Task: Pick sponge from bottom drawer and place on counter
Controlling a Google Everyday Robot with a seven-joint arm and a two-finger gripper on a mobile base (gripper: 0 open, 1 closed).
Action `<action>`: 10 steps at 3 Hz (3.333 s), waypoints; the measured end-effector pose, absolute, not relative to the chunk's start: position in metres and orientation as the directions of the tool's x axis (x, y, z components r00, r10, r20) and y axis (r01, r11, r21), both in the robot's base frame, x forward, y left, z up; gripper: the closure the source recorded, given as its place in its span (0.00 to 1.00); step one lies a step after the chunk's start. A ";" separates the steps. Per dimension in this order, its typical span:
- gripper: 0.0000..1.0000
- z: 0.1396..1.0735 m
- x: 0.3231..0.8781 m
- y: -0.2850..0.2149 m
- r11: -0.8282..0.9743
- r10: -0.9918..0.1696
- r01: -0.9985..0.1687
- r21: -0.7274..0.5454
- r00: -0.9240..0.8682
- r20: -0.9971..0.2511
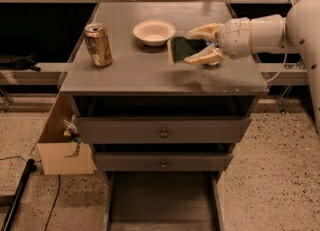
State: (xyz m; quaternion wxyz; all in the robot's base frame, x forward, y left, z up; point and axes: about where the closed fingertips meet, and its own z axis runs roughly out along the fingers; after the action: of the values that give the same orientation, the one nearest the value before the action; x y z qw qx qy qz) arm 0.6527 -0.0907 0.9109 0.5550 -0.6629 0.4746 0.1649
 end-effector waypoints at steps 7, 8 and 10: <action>0.62 0.891 0.658 -0.086 -0.052 -0.496 -0.854 -0.517 0.471 -0.729; 0.31 0.891 0.658 -0.086 -0.052 -0.496 -0.854 -0.517 0.471 -0.729; 0.00 0.891 0.658 -0.086 -0.052 -0.496 -0.854 -0.517 0.471 -0.729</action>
Offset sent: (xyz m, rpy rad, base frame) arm 0.0114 -0.0159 -0.0163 -0.1070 0.0697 0.0133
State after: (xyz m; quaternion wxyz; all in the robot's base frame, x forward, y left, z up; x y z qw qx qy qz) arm 0.6578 -0.0857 0.8907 0.4929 -0.7020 0.4809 0.1818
